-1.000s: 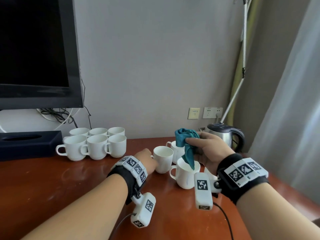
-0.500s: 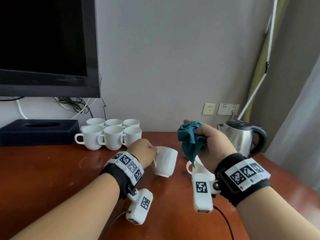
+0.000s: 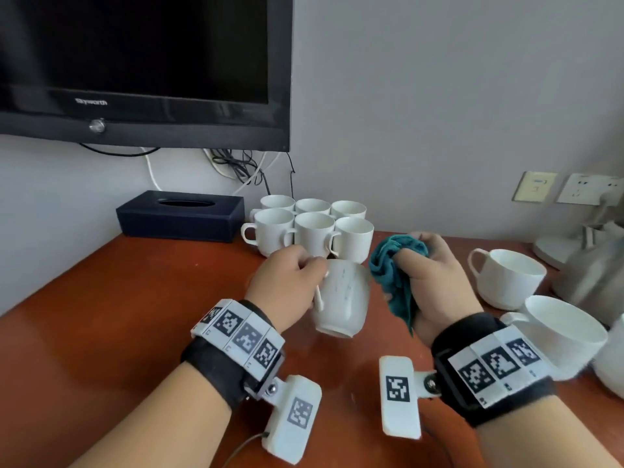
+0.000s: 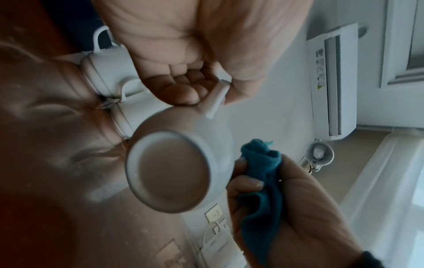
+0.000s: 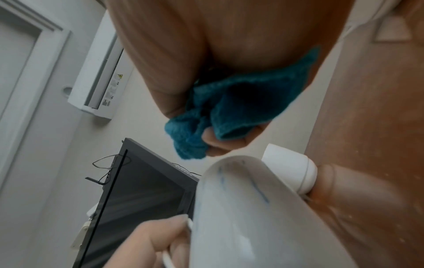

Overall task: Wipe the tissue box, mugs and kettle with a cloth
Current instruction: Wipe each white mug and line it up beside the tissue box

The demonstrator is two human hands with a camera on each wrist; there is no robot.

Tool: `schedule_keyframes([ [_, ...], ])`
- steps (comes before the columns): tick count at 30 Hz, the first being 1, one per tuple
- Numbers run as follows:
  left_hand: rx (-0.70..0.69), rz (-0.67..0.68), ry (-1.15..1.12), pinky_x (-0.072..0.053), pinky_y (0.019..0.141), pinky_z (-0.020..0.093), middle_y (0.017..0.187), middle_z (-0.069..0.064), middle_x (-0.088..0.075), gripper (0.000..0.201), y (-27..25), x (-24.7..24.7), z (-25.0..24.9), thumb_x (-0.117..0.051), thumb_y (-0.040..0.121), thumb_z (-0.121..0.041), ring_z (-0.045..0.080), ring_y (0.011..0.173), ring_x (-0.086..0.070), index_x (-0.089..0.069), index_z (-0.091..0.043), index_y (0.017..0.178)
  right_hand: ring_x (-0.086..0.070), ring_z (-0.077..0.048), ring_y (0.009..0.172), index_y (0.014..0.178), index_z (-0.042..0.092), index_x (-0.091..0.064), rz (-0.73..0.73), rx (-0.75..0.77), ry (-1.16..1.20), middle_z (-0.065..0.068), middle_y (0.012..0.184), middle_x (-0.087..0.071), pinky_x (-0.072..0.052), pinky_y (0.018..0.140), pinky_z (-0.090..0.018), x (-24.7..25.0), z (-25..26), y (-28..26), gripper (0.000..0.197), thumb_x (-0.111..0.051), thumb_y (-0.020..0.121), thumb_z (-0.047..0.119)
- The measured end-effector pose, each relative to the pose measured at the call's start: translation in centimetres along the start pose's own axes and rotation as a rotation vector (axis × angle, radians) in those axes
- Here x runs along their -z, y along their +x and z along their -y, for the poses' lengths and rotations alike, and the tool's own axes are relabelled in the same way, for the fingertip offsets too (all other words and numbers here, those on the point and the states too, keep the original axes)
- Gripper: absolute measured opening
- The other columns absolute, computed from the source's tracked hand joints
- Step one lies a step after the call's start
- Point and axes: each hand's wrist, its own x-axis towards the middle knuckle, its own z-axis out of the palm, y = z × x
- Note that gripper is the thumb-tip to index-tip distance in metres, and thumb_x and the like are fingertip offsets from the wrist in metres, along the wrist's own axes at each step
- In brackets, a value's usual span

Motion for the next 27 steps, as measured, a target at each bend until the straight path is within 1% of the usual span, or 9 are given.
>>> schedule_keyframes([
  [2,0.005,-0.01,-0.035,-0.062,0.077,0.054,0.065,0.005,-0.071,0.026,0.4,-0.1,0.6,-0.061,0.096,-0.031,0.017,0.057,-0.067,-0.067,-0.014,0.076,-0.045,-0.021,0.048,0.105,0.014,-0.053,0.032,0.0,-0.021,-0.017,0.073,-0.058,-0.035,0.048,-0.028,0.0,-1.1,0.4,0.023,-0.047,0.096,-0.006],
  [5,-0.001,-0.011,-0.06,-0.062,0.075,0.055,0.067,0.008,-0.071,0.025,0.5,-0.1,1.1,-0.064,0.094,-0.028,0.022,0.059,-0.069,-0.07,-0.01,0.078,-0.043,-0.022,0.053,0.107,0.006,-0.061,0.076,0.013,-0.052,-0.02,0.078,-0.058,-0.031,0.047,-0.029,0.3,-2.2,0.7,0.019,-0.052,0.096,-0.006],
  [9,-0.005,-0.013,-0.075,-0.063,0.074,0.054,0.069,0.011,-0.072,0.027,0.6,-0.1,1.5,-0.067,0.092,-0.03,0.025,0.062,-0.07,-0.072,-0.005,0.083,-0.045,-0.022,0.052,0.109,0.006,-0.068,0.105,0.051,-0.119,-0.028,0.081,-0.064,-0.028,0.043,-0.027,0.9,-2.5,0.9,0.023,-0.054,0.094,-0.005],
  [12,-0.025,-0.038,-0.099,-0.063,0.073,0.054,0.068,0.011,-0.071,0.029,0.6,-0.3,1.6,-0.069,0.09,-0.032,0.024,0.061,-0.069,-0.072,-0.005,0.081,-0.045,-0.023,0.059,0.104,0.008,-0.071,0.123,0.061,-0.175,-0.031,0.083,-0.062,-0.026,0.046,-0.029,1.0,-2.5,0.7,0.026,-0.05,0.092,-0.004],
  [16,-0.022,-0.056,-0.133,-0.063,0.072,0.05,0.063,0.006,-0.07,0.031,0.4,-0.6,1.7,-0.071,0.094,-0.033,0.019,0.058,-0.067,-0.072,-0.005,0.081,-0.052,-0.025,0.063,0.1,0.017,-0.076,0.109,0.04,-0.152,-0.019,0.08,-0.066,-0.03,0.052,-0.033,0.8,-2.3,-0.1,0.028,-0.051,0.097,0.005],
  [19,-0.021,-0.045,-0.174,-0.062,0.063,0.039,0.063,0.001,-0.07,0.034,0.4,-0.8,1.8,-0.072,0.096,-0.034,0.015,0.059,-0.068,-0.072,-0.002,0.086,-0.058,-0.028,0.067,0.112,0.028,-0.078,0.101,0.088,-0.192,-0.016,0.092,-0.075,-0.035,0.05,-0.032,0.7,-2.4,-0.3,0.025,-0.057,0.103,0.018],
  [22,-0.019,-0.032,-0.195,-0.058,0.061,0.032,0.065,0.0,-0.07,0.037,0.4,-1.1,2.1,-0.073,0.096,-0.036,0.015,0.06,-0.068,-0.072,0.001,0.088,-0.067,-0.02,0.076,0.125,0.033,-0.074,0.057,0.193,-0.369,0.001,0.105,-0.077,-0.045,0.049,-0.025,1.1,-2.7,0.0,0.03,-0.065,0.1,0.018],
  [24,-0.022,-0.025,-0.197,-0.06,0.062,0.034,0.066,0.002,-0.071,0.038,0.4,-1.3,2.2,-0.074,0.095,-0.037,0.015,0.06,-0.068,-0.072,0.0,0.087,-0.068,-0.013,0.075,0.119,0.029,-0.072,0.025,0.266,-0.407,0.006,0.103,-0.075,-0.049,0.05,-0.019,1.1,-2.8,0.2,0.028,-0.072,0.095,0.015],
  [27,-0.05,-0.006,-0.162,-0.064,0.071,0.046,0.069,0.006,-0.073,0.039,0.3,-1.4,2.2,-0.074,0.094,-0.043,0.017,0.061,-0.07,-0.071,-0.005,0.087,-0.064,-0.003,0.065,0.106,0.021,-0.07,0.03,0.319,-0.393,0.005,0.092,-0.074,-0.047,0.05,-0.014,0.8,-3.0,0.4,0.019,-0.075,0.092,0.009],
])
